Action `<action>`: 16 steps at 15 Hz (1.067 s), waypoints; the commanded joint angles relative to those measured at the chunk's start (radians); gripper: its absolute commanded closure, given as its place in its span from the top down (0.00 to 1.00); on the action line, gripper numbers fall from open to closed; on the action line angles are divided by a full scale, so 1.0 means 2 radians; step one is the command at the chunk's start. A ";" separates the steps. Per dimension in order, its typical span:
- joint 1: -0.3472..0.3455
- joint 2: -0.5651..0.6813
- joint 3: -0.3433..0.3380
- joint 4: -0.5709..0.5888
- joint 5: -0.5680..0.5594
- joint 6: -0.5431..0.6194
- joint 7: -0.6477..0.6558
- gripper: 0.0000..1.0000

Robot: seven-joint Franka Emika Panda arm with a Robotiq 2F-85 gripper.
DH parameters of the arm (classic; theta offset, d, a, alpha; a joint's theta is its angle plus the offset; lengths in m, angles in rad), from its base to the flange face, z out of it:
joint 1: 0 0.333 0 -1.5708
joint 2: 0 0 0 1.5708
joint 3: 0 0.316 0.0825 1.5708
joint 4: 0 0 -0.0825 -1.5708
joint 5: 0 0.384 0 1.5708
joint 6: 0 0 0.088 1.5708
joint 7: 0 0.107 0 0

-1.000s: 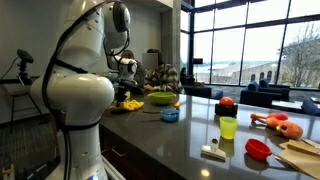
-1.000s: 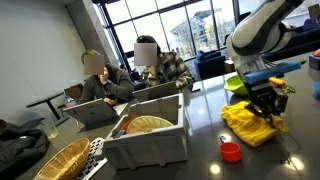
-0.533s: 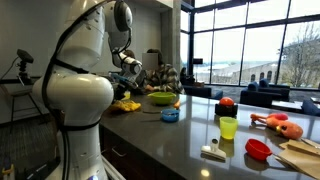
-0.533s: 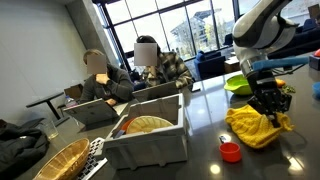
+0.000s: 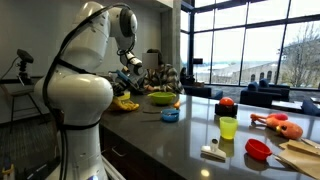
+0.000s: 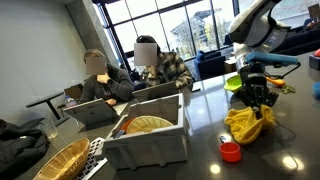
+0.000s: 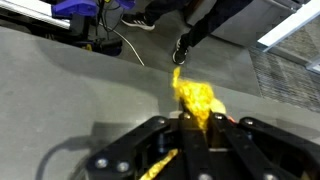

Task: Fold the yellow cloth in half

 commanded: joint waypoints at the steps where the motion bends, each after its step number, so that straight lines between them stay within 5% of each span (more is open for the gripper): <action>1: 0.003 0.017 -0.001 0.033 0.016 -0.009 0.021 0.02; 16: 0.010 0.026 -0.033 0.009 0.120 0.087 0.120 0.02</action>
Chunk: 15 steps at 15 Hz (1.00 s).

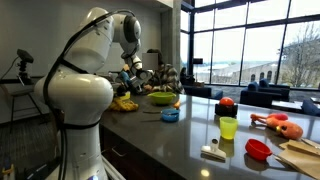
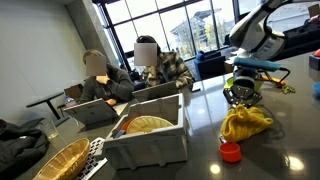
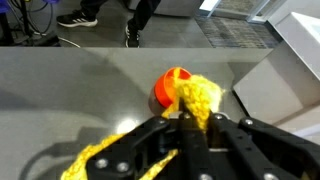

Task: Fold the yellow cloth in half

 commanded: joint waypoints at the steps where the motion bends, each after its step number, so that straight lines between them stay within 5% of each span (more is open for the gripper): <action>1: 0.009 -0.017 -0.011 -0.018 0.006 0.036 0.035 0.02; 10: 0.021 -0.046 -0.019 -0.053 0.000 0.156 0.103 0.02; 15: 0.019 -0.119 -0.018 -0.113 -0.019 0.219 0.132 0.02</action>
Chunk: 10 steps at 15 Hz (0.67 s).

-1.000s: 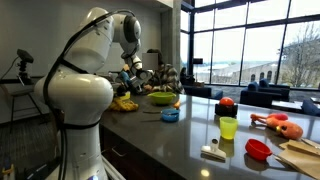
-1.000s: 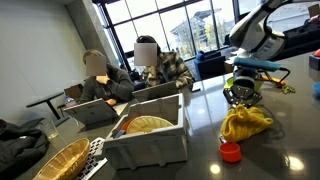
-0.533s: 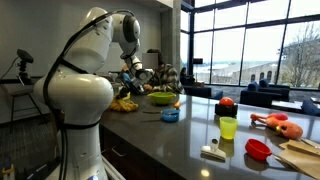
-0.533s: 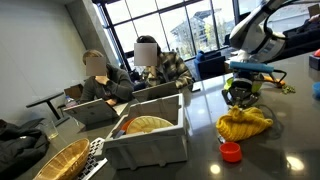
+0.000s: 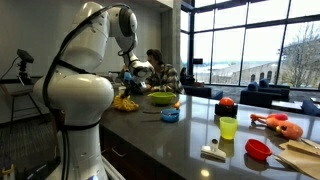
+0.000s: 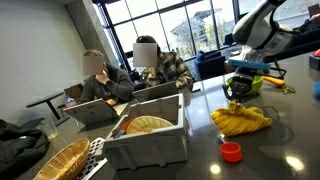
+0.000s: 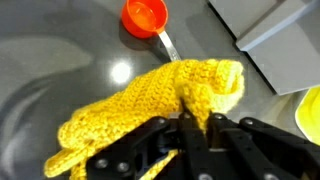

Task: Fold the yellow cloth in half

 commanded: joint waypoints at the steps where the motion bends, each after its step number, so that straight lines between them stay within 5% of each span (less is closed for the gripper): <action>1: 0.005 -0.085 -0.004 -0.069 -0.021 0.036 0.032 0.02; 10: -0.007 -0.150 0.010 -0.117 -0.090 0.036 0.106 0.02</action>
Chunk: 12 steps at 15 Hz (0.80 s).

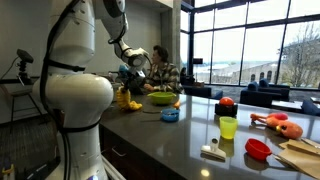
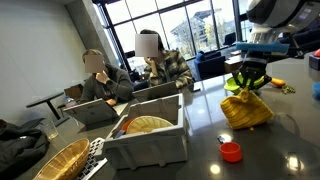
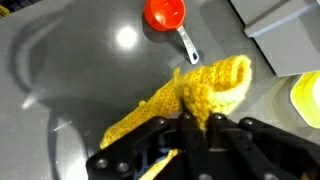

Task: Fold the yellow cloth in half

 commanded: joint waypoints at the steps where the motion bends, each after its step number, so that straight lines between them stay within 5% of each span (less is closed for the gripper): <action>1: -0.009 -0.008 0.007 -0.008 -0.026 -0.023 0.035 0.02; 12: -0.024 0.053 -0.002 0.024 -0.032 -0.079 0.057 0.02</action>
